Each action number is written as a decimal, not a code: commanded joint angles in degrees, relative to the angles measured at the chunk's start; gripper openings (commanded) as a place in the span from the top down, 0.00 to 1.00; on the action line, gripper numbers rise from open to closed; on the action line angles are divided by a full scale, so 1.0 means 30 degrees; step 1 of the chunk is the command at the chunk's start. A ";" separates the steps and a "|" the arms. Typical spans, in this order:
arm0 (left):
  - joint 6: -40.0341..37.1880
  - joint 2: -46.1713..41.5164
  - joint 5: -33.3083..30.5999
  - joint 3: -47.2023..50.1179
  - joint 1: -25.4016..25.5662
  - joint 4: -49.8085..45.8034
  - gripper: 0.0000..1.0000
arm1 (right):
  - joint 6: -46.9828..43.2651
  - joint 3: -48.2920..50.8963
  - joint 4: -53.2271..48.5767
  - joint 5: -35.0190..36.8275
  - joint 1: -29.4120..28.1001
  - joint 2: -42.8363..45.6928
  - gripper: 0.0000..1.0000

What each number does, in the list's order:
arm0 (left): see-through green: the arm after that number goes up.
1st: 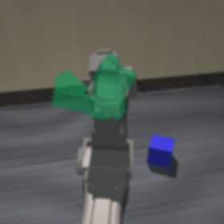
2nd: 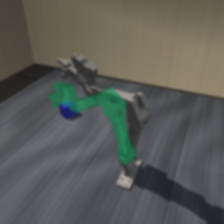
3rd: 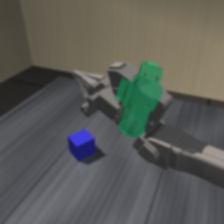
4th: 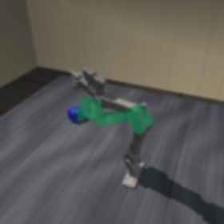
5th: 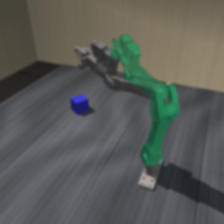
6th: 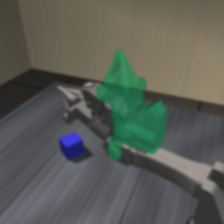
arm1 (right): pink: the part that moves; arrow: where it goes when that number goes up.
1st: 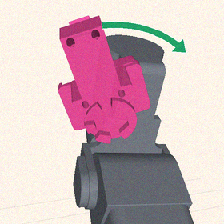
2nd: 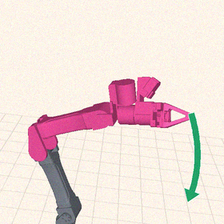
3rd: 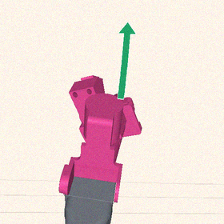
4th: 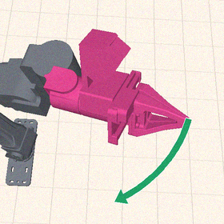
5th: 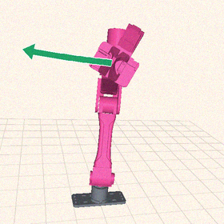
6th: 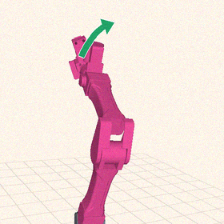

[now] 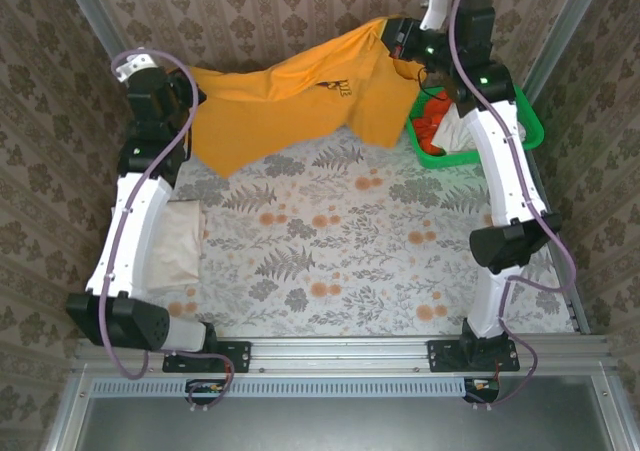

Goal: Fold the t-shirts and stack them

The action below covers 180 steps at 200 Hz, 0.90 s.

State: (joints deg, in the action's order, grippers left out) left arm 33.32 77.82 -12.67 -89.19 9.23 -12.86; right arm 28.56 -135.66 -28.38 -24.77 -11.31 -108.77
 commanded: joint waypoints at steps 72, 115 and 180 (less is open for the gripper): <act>0.3219 -0.2211 0.3276 1.0182 -0.0003 -0.2470 1.00 | 0.0098 1.6748 -0.0379 0.2130 0.0876 0.8082 0.11; 0.4254 0.0392 0.3902 1.2207 0.0412 -0.2119 0.90 | -0.0172 2.0632 -0.0125 0.2375 0.0584 0.8592 0.10; 0.4755 -0.0873 -0.0756 1.4178 0.0473 -0.3397 0.24 | 0.0686 2.5573 0.0484 0.3729 -0.2122 0.8104 0.21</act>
State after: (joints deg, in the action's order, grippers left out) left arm 46.74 77.93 -7.42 -47.57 10.48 -20.78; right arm 29.19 -61.25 -28.49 -16.32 -14.90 -84.29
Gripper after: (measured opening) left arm 0.707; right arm 0.818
